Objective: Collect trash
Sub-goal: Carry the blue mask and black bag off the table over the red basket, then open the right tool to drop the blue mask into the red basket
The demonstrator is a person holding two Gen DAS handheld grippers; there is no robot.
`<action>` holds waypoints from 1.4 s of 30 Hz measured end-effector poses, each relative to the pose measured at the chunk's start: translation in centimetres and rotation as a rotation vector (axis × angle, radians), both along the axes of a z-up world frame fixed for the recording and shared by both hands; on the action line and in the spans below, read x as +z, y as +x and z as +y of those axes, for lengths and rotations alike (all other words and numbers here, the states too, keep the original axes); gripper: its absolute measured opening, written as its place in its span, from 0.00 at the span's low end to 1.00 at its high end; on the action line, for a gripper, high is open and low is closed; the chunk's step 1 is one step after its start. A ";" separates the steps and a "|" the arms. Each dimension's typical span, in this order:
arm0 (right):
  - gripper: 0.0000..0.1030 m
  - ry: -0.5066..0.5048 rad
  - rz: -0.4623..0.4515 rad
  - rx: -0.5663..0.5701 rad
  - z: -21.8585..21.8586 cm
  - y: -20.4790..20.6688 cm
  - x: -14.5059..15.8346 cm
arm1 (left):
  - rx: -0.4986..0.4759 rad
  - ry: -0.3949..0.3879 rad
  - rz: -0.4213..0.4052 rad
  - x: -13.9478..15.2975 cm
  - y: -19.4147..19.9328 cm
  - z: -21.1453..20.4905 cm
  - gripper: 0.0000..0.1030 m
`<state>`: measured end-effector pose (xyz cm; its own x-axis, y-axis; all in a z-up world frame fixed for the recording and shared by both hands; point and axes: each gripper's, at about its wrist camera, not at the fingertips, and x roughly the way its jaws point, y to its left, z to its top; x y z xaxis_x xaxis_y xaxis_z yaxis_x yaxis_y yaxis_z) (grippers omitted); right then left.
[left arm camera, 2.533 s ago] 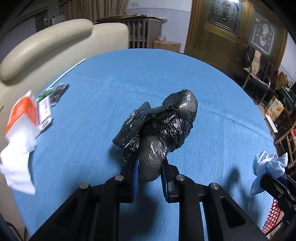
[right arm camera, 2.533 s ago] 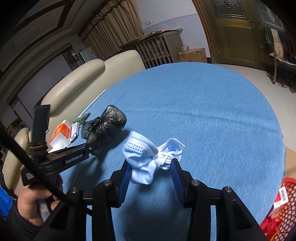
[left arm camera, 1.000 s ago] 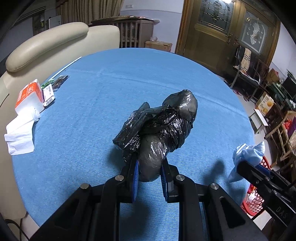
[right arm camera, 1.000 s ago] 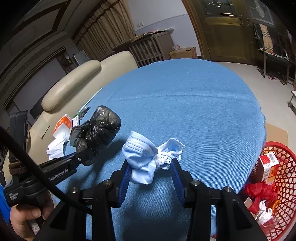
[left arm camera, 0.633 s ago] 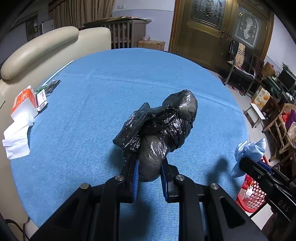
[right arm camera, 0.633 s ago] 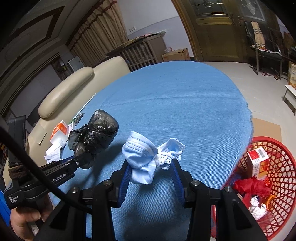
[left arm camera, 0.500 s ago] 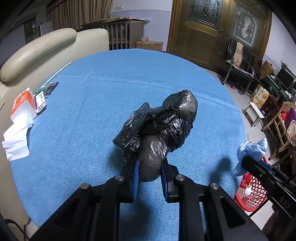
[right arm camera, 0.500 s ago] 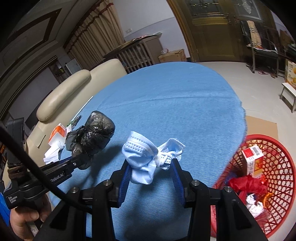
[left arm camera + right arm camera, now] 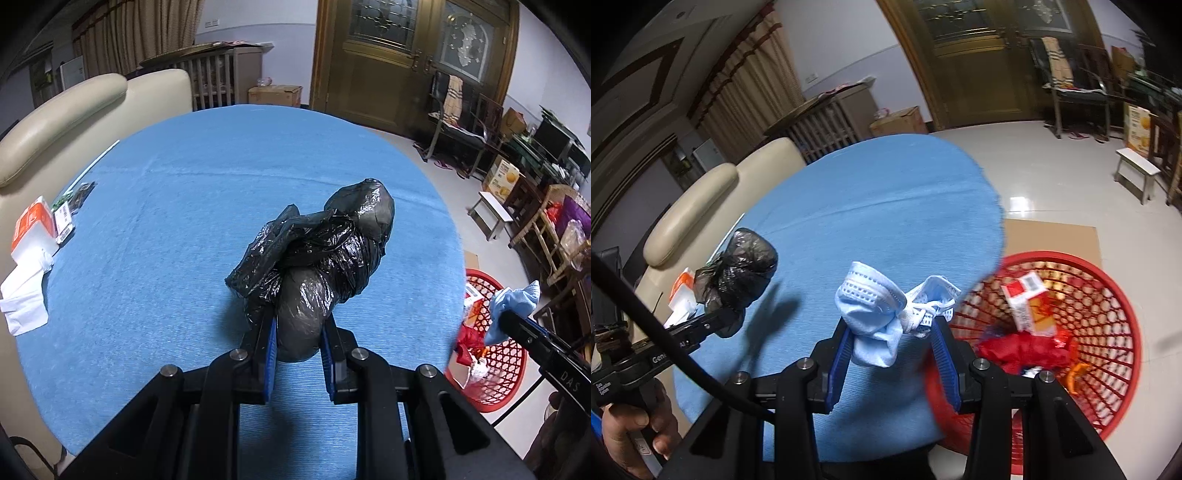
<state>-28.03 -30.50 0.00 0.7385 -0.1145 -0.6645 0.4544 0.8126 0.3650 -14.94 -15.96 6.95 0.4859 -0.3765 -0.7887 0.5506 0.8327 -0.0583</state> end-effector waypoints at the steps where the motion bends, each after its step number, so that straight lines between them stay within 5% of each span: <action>1: 0.44 -0.001 0.001 -0.009 -0.3 -0.4 0.0 | -0.008 0.001 -0.003 0.1 -0.2 -0.2 0.21; 37: 0.46 0.025 0.082 -0.267 -7.3 -9.9 -1.9 | -0.284 0.029 -0.033 0.9 -7.0 -8.8 0.21; 38: 0.48 0.028 0.095 -0.277 -7.5 -10.0 -2.2 | -0.291 0.029 -0.035 0.9 -7.1 -9.0 0.21; 42: 0.86 0.058 0.147 -0.306 -8.3 -10.1 -3.3 | -0.314 0.029 -0.041 1.2 -7.7 -9.9 0.21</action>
